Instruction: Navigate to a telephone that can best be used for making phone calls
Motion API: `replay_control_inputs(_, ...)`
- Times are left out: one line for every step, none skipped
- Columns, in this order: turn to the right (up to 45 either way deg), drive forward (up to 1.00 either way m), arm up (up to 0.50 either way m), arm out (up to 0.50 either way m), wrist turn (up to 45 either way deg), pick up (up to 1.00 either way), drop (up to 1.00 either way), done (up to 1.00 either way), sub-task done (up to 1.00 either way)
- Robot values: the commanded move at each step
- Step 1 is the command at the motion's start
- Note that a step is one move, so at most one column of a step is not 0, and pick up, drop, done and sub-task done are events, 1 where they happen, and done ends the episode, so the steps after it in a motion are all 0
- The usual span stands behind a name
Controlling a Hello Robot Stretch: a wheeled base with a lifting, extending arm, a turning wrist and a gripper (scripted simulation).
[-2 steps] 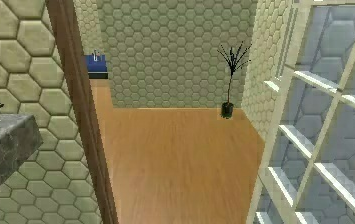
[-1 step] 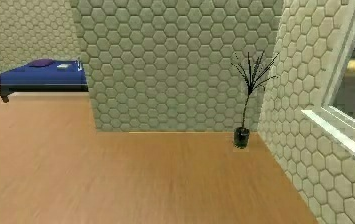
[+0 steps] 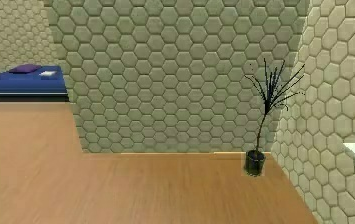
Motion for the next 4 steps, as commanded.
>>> replay_control_inputs(-45.0,0.0,0.0,0.0,0.0,0.0,0.0,0.0,0.0)
replay_control_inputs(-15.0,0.0,0.0,0.0,0.0,0.0,0.0,0.0,0.0)
replay_control_inputs(0.0,1.0,0.0,0.0,0.0,0.0,0.0,0.0,0.0)
replay_control_inputs(0.0,0.8,0.0,0.0,0.0,0.0,0.0,0.0,0.0)
